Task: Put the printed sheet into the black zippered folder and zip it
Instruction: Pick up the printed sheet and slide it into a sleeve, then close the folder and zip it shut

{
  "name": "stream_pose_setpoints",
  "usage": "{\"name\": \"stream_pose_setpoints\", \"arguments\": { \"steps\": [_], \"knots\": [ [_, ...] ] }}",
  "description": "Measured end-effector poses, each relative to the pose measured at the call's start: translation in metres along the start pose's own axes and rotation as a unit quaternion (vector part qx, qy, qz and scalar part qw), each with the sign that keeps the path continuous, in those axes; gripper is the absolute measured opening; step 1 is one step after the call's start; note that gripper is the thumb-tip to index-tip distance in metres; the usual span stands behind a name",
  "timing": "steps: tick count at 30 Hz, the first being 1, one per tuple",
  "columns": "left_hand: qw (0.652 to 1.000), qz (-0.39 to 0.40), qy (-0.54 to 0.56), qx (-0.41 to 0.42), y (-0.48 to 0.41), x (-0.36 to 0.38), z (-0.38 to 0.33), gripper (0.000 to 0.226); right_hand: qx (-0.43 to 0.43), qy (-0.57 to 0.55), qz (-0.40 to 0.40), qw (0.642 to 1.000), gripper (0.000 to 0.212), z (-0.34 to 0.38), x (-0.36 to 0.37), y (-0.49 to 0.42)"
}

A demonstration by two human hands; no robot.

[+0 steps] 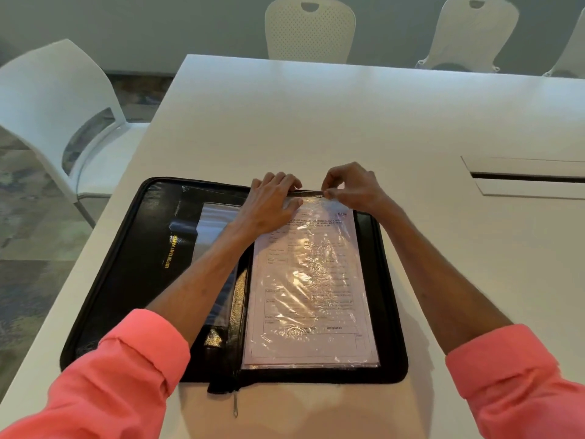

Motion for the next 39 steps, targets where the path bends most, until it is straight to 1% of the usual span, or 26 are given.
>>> {"name": "stream_pose_setpoints", "arguments": {
  "steps": [3,5,8,11,16,18,25,28,31,33,36,39],
  "knots": [
    [1.000,0.001,-0.004,-0.011,0.007,-0.002,-0.007,0.046,0.012,0.029,-0.066,0.997,0.022,0.006,0.004,0.018],
    [1.000,0.006,-0.006,-0.017,0.013,-0.004,-0.010,0.050,0.018,0.042,-0.089,0.995,0.028,0.011,0.013,0.036],
    [0.999,0.023,-0.013,-0.026,0.028,-0.004,-0.012,0.057,-0.002,0.043,-0.074,0.996,0.032,0.023,0.046,0.069],
    [0.998,0.042,-0.014,-0.042,0.048,-0.002,-0.008,0.059,-0.016,0.063,-0.054,0.996,0.043,0.029,0.083,0.096],
    [0.995,0.054,-0.016,-0.077,0.089,-0.010,0.010,0.062,-0.022,0.066,-0.081,0.994,0.051,0.041,0.110,0.115],
    [0.994,0.053,-0.022,-0.097,0.107,-0.018,0.017,0.063,-0.030,0.059,-0.080,0.995,0.052,0.050,0.117,0.117],
    [0.978,0.018,-0.078,-0.192,0.177,-0.065,0.064,0.057,-0.095,0.034,-0.034,0.994,0.053,0.108,0.156,0.120],
    [0.962,-0.011,-0.096,-0.257,0.214,-0.088,0.091,0.052,-0.122,0.038,-0.006,0.992,0.054,0.132,0.176,0.120],
    [0.940,-0.024,-0.098,-0.327,0.247,-0.109,0.111,0.055,-0.145,0.038,0.022,0.988,0.054,0.152,0.195,0.120],
    [0.924,-0.014,-0.082,-0.374,0.264,-0.117,0.121,0.055,-0.160,0.034,0.036,0.986,0.052,0.162,0.205,0.120],
    [0.901,-0.005,-0.002,-0.433,0.285,-0.123,0.135,0.054,-0.166,0.029,0.057,0.984,0.055,0.173,0.218,0.124],
    [0.889,-0.002,0.051,-0.455,0.296,-0.131,0.137,0.048,-0.147,-0.004,0.089,0.985,0.060,0.180,0.228,0.132]
  ]
}}
Point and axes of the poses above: each hand's wrist, its own y-axis away from the middle knuckle, its own x-axis out of the palm, z = x × y, the point moved 5 cm from there along -y, towards the middle knuckle, and after that the axes turned 14 degrees about -y, right-handed, at the moved point
